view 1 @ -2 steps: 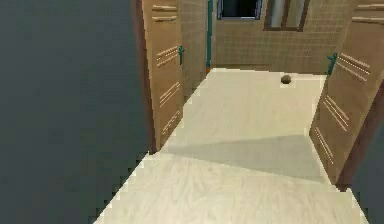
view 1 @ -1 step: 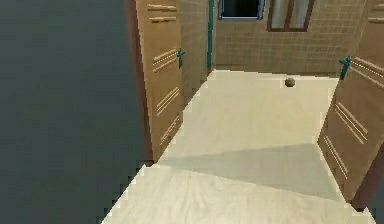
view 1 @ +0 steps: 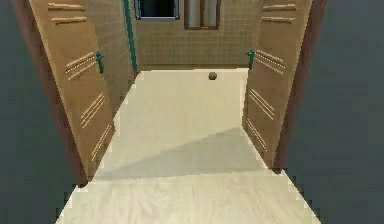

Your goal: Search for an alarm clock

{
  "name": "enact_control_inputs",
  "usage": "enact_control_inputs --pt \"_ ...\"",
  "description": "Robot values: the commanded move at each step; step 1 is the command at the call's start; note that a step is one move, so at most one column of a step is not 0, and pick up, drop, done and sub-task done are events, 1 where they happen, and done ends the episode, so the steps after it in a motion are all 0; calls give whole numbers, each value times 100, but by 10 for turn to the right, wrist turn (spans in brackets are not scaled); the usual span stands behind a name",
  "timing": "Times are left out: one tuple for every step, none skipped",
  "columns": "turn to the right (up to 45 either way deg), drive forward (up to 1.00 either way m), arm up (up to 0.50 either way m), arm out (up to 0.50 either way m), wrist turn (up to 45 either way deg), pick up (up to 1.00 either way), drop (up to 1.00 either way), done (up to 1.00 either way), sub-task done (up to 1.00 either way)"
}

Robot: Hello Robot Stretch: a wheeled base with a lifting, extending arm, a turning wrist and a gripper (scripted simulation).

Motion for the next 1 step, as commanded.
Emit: enact_control_inputs --pt "0 100 0 0 0 0 0 0 0"
